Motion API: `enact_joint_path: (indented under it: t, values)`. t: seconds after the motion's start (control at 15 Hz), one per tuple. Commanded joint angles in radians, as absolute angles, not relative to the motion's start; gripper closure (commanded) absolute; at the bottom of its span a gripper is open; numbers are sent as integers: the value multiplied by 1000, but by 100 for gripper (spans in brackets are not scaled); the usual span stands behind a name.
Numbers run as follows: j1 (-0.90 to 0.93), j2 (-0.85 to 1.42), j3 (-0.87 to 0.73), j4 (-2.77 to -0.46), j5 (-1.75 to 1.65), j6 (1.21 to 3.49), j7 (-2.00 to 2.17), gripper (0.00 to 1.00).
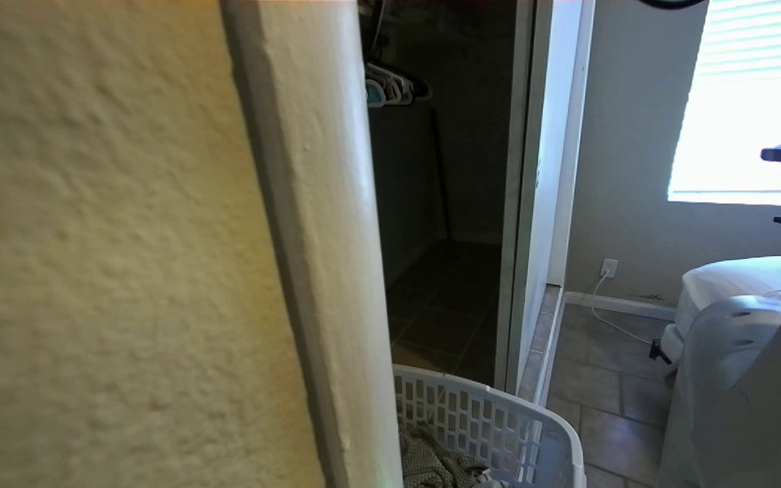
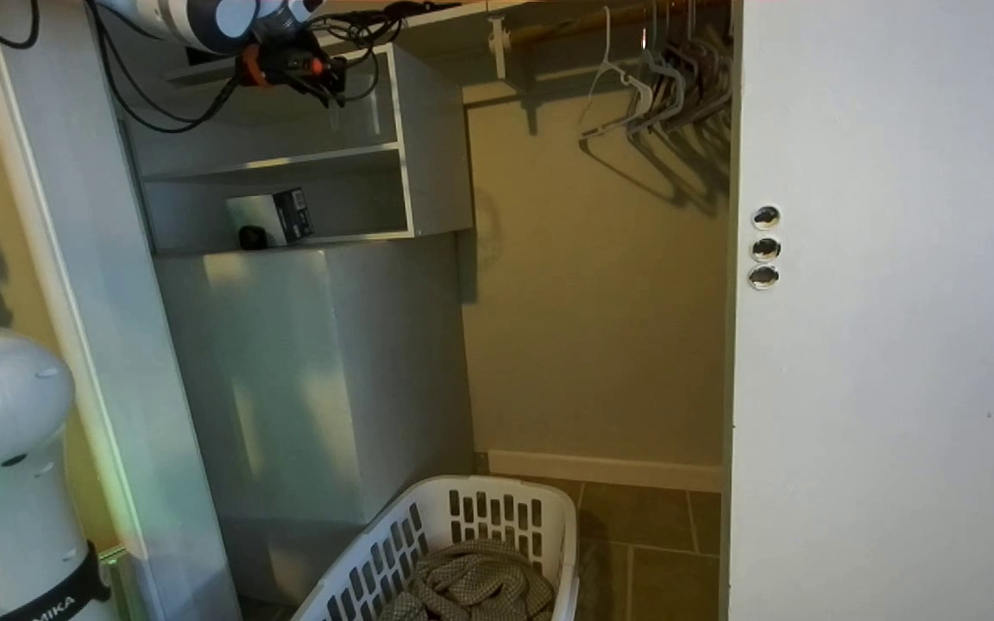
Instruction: Move the jug to the shelf below it
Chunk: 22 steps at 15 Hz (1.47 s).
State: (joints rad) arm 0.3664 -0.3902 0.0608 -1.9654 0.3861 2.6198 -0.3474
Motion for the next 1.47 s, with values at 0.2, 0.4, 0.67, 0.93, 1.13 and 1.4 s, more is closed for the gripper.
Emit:
enact_joint_path:
  t: [0.2,0.4,0.67,0.93,1.13,1.4]
  values:
    - [486,-513,-48,-2093,527,2626,-551,93]
    - [511,-543,-71,-2118,539,2645,-573,93]
    - [586,-583,-111,-2144,598,2720,-651,93]
    - [650,-612,-145,-2165,623,2762,-697,93]
    - [677,-642,-163,-2193,609,2733,-684,93]
    - [733,-695,-190,-2257,616,2715,-691,93]
